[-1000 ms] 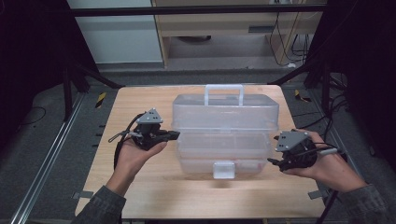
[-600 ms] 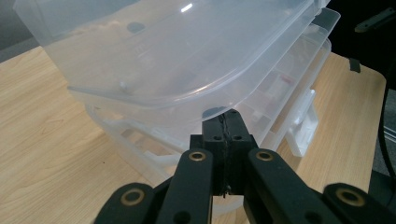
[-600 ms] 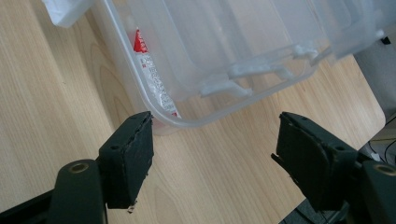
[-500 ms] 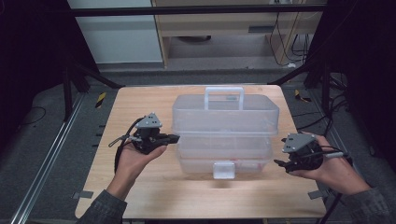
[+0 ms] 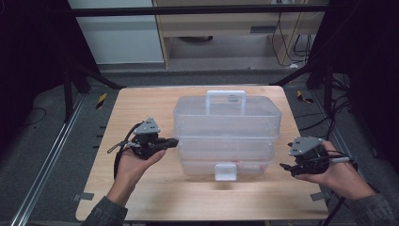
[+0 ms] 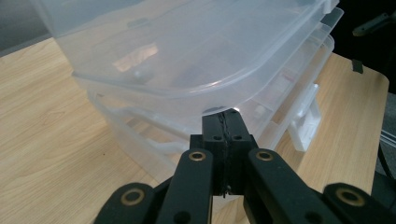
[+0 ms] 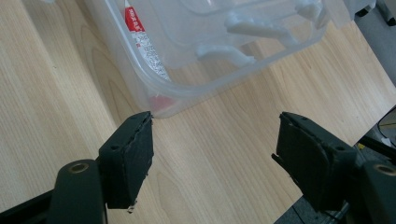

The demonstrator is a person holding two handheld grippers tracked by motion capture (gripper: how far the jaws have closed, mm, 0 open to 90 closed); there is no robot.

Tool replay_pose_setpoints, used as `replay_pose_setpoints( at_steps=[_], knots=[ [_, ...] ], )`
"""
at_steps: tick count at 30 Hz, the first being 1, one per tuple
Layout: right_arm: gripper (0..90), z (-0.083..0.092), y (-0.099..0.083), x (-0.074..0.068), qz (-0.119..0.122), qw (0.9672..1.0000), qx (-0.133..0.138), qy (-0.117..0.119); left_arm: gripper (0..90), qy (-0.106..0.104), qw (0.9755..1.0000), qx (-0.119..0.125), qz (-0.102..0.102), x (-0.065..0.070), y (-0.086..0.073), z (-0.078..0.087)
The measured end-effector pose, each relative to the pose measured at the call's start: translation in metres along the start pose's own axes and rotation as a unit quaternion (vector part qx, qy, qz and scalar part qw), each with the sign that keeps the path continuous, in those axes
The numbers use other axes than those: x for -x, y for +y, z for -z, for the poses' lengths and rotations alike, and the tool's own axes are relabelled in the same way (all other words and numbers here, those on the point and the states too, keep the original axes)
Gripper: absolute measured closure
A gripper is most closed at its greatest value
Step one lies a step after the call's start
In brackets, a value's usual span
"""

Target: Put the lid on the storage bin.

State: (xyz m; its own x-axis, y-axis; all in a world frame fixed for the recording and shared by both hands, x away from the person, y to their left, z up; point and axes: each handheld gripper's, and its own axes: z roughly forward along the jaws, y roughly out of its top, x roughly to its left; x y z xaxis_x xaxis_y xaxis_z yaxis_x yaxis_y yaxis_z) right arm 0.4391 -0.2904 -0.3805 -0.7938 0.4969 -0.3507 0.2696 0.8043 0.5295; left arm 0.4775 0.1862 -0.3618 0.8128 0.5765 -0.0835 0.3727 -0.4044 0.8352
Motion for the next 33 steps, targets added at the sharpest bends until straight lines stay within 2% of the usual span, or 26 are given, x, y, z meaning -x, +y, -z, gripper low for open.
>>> replay_pose_setpoints(
  at_steps=[4,17,25,33],
  knots=[
    [27.3,-0.001,-0.003,0.000,-0.002,1.0000,-0.003,0.001,89.7,-0.004,0.9999,0.007,0.013,-0.002,-0.005,0.000],
    [27.3,-0.003,-0.008,0.001,-0.013,0.9999,0.000,-0.004,89.7,0.001,1.0000,0.002,0.004,-0.001,-0.009,-0.002],
    [27.3,-0.006,-0.013,0.001,-0.021,0.9998,-0.002,-0.004,89.7,0.000,1.0000,0.002,0.005,-0.001,-0.015,-0.004],
    [26.7,-0.011,-0.016,0.002,-0.032,0.9994,-0.009,-0.012,89.7,0.004,0.9999,-0.013,0.000,0.002,-0.019,-0.004]
  ],
)
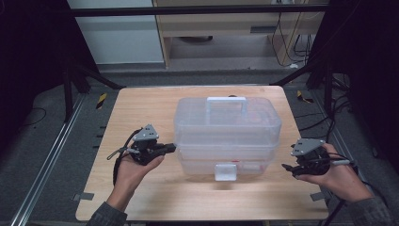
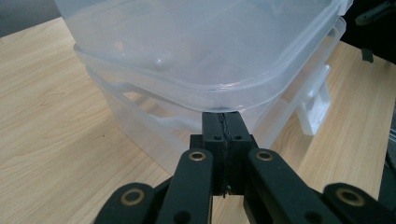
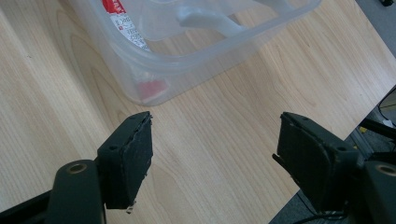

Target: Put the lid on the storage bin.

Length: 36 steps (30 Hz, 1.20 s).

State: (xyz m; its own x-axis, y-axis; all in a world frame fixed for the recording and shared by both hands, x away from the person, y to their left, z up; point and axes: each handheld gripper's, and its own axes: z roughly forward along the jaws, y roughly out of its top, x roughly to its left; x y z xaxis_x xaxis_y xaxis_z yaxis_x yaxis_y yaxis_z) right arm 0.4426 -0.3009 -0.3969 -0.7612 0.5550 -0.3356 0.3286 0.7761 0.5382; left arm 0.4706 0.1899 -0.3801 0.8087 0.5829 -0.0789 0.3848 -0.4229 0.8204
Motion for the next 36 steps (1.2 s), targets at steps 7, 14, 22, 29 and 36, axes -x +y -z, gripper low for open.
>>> replay_pose_setpoints(
  at_steps=[7,14,22,29,36],
  knots=[
    [26.6,-0.002,0.001,0.000,-0.002,1.0000,-0.003,0.000,89.7,-0.002,1.0000,-0.006,-0.001,0.001,-0.004,0.000],
    [26.6,-0.004,0.000,-0.001,-0.002,1.0000,-0.004,0.002,89.7,-0.005,0.9999,-0.013,-0.002,0.002,-0.008,-0.001],
    [26.6,-0.006,0.000,0.001,-0.007,0.9999,-0.007,-0.005,89.7,0.002,0.9995,-0.028,-0.014,0.000,-0.010,0.001],
    [26.8,-0.011,0.000,0.007,-0.045,0.9973,-0.041,-0.040,89.7,0.052,0.9972,-0.054,-0.005,-0.028,-0.021,0.013],
    [25.7,-0.031,-0.006,0.023,-0.104,0.9889,-0.070,-0.080,89.7,0.103,0.9906,-0.088,0.022,-0.070,-0.040,0.009]
  ],
)
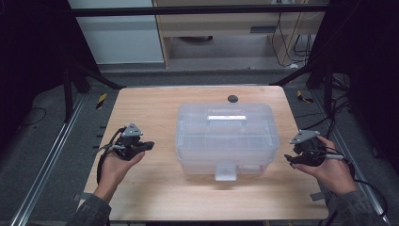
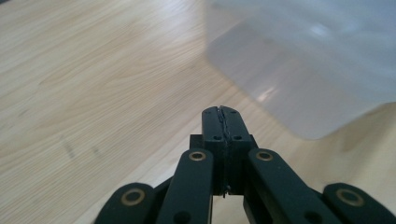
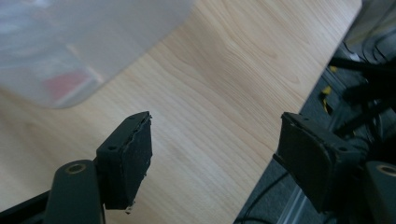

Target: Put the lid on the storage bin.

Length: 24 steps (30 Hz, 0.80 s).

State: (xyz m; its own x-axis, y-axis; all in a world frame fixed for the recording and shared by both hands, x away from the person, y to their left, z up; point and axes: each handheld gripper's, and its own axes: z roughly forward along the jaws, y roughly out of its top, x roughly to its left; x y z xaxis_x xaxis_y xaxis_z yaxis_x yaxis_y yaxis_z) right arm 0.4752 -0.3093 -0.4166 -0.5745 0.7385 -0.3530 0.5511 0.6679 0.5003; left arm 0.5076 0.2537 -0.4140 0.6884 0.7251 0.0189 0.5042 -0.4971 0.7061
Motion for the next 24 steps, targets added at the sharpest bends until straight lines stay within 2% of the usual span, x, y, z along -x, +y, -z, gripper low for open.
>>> replay_pose_setpoints(
  at_steps=[4,8,12,17,24],
  knots=[
    [25.5,-0.013,0.001,0.005,-0.014,0.9999,-0.004,-0.007,89.6,0.011,0.9996,-0.012,0.025,-0.020,-0.008,-0.015],
    [25.2,-0.030,0.002,0.011,-0.032,0.9995,-0.002,-0.008,89.6,0.025,0.9988,-0.019,0.037,-0.032,-0.014,-0.029],
    [24.4,-0.046,0.002,0.015,-0.057,0.9982,0.014,-0.011,88.5,0.031,0.9984,-0.019,0.044,-0.037,-0.016,-0.043],
    [23.8,-0.067,0.000,0.022,-0.097,0.9943,0.032,-0.031,86.7,0.039,0.9976,-0.015,0.056,-0.042,-0.019,-0.057],
    [23.2,-0.081,-0.008,0.028,-0.136,0.9891,0.047,-0.028,87.8,0.043,0.9964,-0.019,0.070,-0.047,-0.024,-0.071]
  ],
)
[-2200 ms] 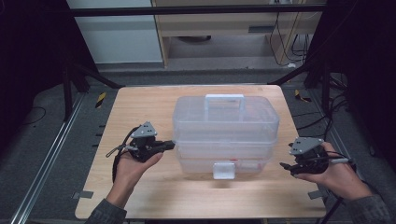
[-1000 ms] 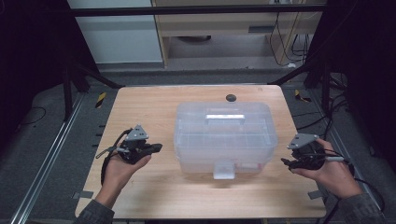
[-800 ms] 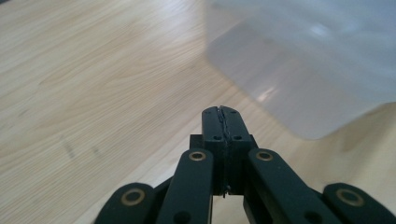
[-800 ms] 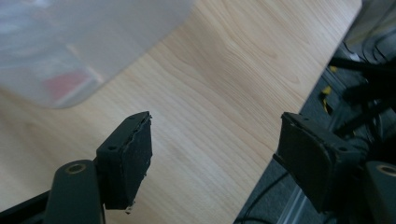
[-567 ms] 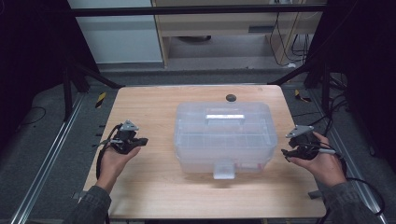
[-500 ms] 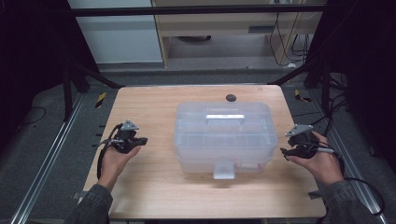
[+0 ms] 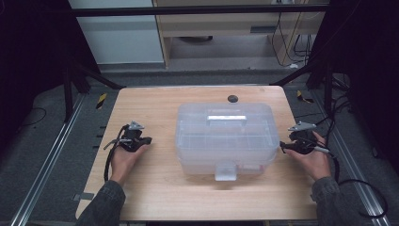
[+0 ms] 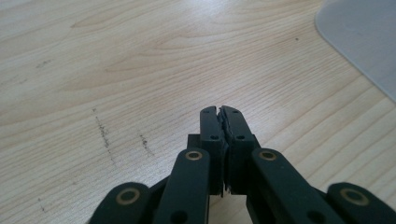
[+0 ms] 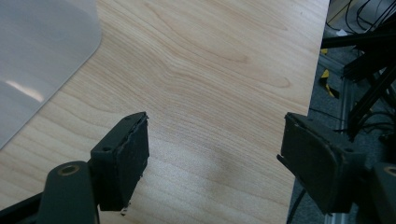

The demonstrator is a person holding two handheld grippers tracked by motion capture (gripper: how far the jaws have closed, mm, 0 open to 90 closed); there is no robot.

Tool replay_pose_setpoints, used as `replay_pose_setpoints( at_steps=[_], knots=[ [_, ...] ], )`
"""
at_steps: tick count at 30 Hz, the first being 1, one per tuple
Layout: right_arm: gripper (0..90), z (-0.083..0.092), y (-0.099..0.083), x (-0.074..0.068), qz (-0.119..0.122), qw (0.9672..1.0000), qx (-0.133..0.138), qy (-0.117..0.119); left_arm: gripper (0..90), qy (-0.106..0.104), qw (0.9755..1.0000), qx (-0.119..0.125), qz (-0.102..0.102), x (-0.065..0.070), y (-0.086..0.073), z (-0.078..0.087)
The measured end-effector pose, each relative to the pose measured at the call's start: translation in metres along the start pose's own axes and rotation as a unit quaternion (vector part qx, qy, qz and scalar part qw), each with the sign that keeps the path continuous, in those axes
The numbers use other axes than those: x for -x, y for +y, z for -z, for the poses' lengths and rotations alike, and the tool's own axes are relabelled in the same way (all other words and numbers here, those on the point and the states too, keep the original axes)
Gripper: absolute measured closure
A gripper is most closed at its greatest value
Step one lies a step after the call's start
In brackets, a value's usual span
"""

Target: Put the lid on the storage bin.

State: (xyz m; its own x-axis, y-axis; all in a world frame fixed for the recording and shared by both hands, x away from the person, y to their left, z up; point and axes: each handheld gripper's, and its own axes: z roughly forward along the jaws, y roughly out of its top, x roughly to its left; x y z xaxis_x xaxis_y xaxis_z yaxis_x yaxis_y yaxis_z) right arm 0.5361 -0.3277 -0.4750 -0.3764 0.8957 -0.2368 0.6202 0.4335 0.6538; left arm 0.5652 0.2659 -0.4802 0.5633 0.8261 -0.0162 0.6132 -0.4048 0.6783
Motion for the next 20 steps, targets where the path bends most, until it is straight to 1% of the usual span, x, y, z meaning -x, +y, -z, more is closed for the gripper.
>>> replay_pose_setpoints(
  at_steps=[1,3,4,5,7,8,9,10,11,13,15,16,18,19,20],
  knots=[
    [22.9,-0.002,-0.001,0.000,-0.006,1.0000,0.002,0.003,87.8,0.001,1.0000,-0.001,0.001,0.000,-0.001,-0.002],
    [22.1,-0.006,-0.003,0.000,-0.017,0.9998,0.006,0.010,87.0,0.005,1.0000,0.006,0.005,0.000,-0.002,-0.004],
    [21.7,-0.008,-0.004,-0.001,-0.018,0.9998,0.006,0.012,84.0,0.007,0.9999,0.009,0.006,0.000,-0.003,-0.005],
    [21.6,-0.009,-0.005,-0.001,-0.022,0.9996,0.007,0.015,78.9,0.014,0.9998,0.012,0.009,0.000,-0.003,-0.008],
    [20.8,-0.014,-0.008,-0.003,-0.027,0.9994,0.008,0.020,63.6,0.030,0.9991,0.020,0.020,0.000,-0.005,-0.011],
    [20.6,-0.017,-0.009,-0.004,-0.030,0.9993,0.007,0.021,56.6,0.032,0.9989,0.021,0.026,-0.001,-0.005,-0.013],
    [20.4,-0.018,-0.010,-0.005,-0.033,0.9992,0.008,0.023,51.5,0.036,0.9986,0.022,0.031,-0.002,-0.007,-0.016],
    [20.5,-0.020,-0.011,-0.007,-0.036,0.9989,0.013,0.028,46.5,0.037,0.9983,0.028,0.034,-0.002,-0.008,-0.016],
    [20.4,-0.021,-0.012,-0.007,-0.042,0.9985,0.018,0.030,44.6,0.036,0.9980,0.035,0.039,-0.001,-0.009,-0.017],
    [19.9,-0.022,-0.013,-0.009,-0.050,0.9978,0.025,0.035,39.3,0.041,0.9977,0.041,0.034,0.000,-0.010,-0.019],
    [16.5,-0.025,-0.014,-0.009,-0.063,0.9965,0.034,0.043,28.2,0.050,0.9973,0.050,0.024,0.002,-0.012,-0.023],
    [15.1,-0.026,-0.016,-0.008,-0.076,0.9954,0.036,0.045,23.1,0.048,0.9974,0.049,0.022,0.002,-0.012,-0.024],
    [12.2,-0.029,-0.019,-0.006,-0.106,0.9921,0.041,0.053,19.7,0.051,0.9973,0.047,0.022,0.004,-0.011,-0.025],
    [11.8,-0.030,-0.021,-0.005,-0.112,0.9912,0.045,0.055,18.8,0.050,0.9974,0.047,0.021,0.004,-0.011,-0.025],
    [11.8,-0.029,-0.021,-0.006,-0.115,0.9910,0.043,0.053,18.0,0.049,0.9975,0.046,0.020,0.004,-0.011,-0.025]
  ],
)
